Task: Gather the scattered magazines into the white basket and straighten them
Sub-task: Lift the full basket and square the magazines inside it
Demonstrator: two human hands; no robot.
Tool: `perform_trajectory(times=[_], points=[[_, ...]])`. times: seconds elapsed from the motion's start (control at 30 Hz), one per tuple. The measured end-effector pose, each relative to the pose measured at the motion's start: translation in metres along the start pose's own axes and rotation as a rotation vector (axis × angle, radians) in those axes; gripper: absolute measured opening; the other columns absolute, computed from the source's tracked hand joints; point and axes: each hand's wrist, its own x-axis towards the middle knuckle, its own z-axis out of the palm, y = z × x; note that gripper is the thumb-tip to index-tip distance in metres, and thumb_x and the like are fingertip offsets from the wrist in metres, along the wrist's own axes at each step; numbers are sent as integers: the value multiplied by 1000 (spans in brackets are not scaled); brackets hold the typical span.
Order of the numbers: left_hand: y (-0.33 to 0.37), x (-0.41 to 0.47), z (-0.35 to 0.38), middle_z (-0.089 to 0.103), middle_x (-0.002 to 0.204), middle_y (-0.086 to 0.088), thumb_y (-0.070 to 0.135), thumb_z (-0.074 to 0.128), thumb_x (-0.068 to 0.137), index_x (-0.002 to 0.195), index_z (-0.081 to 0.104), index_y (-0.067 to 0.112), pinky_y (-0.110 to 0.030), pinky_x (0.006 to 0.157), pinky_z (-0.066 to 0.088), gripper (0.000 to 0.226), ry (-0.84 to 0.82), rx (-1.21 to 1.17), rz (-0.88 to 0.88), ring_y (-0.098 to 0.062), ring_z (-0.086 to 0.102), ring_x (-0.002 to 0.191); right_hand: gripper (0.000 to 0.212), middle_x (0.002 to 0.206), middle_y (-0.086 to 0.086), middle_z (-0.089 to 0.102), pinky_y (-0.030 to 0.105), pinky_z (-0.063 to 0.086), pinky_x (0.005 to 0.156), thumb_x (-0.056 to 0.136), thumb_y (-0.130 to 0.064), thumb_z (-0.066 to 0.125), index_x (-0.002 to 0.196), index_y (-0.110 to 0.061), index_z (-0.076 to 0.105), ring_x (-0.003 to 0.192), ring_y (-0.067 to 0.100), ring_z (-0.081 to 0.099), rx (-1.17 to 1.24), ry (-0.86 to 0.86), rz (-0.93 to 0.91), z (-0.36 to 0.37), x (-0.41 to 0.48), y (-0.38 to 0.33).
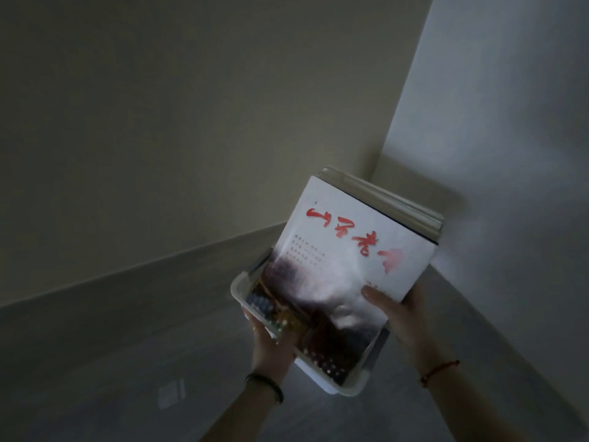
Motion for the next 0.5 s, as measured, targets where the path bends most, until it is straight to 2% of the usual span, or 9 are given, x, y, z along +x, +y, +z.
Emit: perform_trajectory(times=[0.07,0.13,0.2,0.3,0.43,0.5], points=[[6,17,14,59,99,8,3,60,82,139,5,43,-51,75,56,89,-11,49,-5,-16,63,81,56,108,-1,70,30,58,75,66,10,72,110,-22,59,101,16,66,8,-6,-64,-8,17,-1],[11,37,32,57,91,9,4,58,83,139,8,42,-56,75,54,84,-21,106,-3,-15,61,74,66,118,5,65,40,55,82,65,6,74,121,-17,49,109,21,62,33,21,-69,-18,33,-1],[18,58,55,56,89,7,3,55,85,141,9,40,-59,77,51,81,-49,133,7,-15,59,71,72,123,10,59,50,52,87,63,2,76,124,-17,42,113,24,59,45,89,-64,-31,50,1],[26,90,90,54,90,7,3,52,87,142,7,38,-56,78,52,79,-90,160,-6,-15,56,72,72,125,14,56,56,49,91,65,8,74,124,-13,38,113,22,59,36,165,-77,-49,81,2],[34,125,129,47,114,1,8,51,89,143,3,37,-34,60,53,78,-143,203,2,-9,53,71,71,124,10,57,52,50,92,66,9,74,123,-15,39,110,17,60,13,210,-148,-68,119,2],[38,141,145,43,115,2,7,50,88,143,2,37,-32,59,52,78,-155,217,19,-7,52,69,72,123,6,58,50,51,92,67,10,74,125,-19,41,111,18,60,10,221,-187,-73,136,3]])
